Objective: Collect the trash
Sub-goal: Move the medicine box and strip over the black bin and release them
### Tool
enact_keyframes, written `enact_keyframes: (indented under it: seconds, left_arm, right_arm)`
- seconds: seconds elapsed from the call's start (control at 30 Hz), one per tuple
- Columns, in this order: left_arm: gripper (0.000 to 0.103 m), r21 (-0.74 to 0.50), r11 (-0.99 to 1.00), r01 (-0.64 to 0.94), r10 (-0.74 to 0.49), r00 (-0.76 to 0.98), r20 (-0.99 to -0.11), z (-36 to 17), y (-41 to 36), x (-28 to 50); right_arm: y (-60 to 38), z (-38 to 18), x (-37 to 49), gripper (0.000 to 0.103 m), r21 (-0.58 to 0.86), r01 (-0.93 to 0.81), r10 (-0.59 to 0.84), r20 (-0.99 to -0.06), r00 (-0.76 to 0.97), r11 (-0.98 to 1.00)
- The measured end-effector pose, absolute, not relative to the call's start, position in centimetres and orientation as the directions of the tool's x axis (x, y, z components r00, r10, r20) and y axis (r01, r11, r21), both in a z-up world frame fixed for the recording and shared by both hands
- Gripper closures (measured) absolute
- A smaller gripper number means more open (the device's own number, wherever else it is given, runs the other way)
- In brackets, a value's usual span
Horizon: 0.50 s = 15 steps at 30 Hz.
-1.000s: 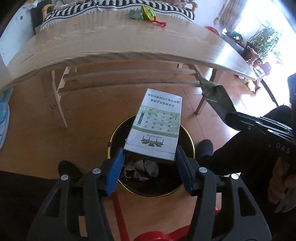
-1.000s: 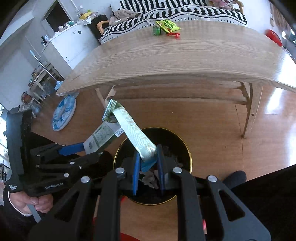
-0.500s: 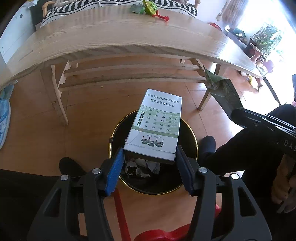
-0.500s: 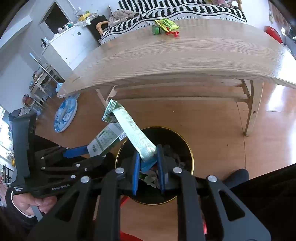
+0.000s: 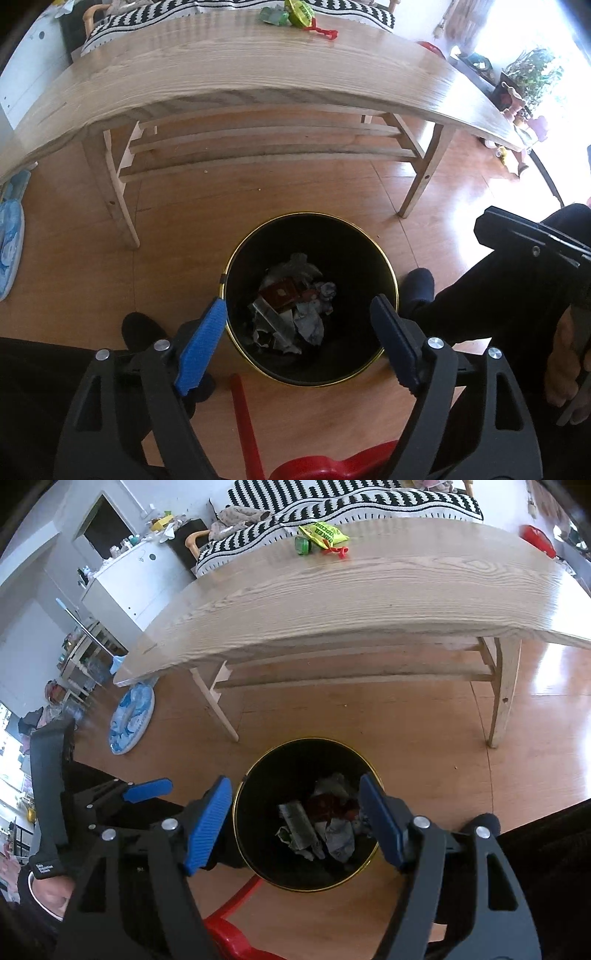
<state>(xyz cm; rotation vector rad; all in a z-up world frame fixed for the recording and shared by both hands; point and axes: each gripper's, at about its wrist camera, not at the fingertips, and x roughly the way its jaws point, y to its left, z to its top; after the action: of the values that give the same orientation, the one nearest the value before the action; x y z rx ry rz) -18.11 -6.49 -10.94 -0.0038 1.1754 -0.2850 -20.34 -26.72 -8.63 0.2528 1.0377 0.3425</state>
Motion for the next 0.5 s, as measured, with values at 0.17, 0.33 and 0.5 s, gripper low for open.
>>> enact_keyframes:
  seconds: [0.17, 0.33, 0.5]
  left_arm:
    - [0.020, -0.220, 0.960, 0.173, -0.268, 0.350, -0.898, -10.0, -5.5, -16.8]
    - [0.013, -0.198, 0.968, 0.153, -0.245, 0.405, -0.881, -7.2, -5.0, -12.7]
    - [0.012, -0.172, 0.974, 0.145, -0.220, 0.447, -0.867, -4.4, -5.3, -5.5]
  right_arm:
    - [-26.5, -8.4, -19.5, 0.033, 0.360, -0.152, 0.389, -0.803, 0.452, 0.920]
    - [-26.4, -6.1, -16.3, 0.033, 0.291, -0.172, 0.339, -0.796, 0.502, 0.941]
    - [-25.7, -2.7, -9.5, 0.033, 0.169, -0.198, 0.255, -0.764, 0.593, 0.965]
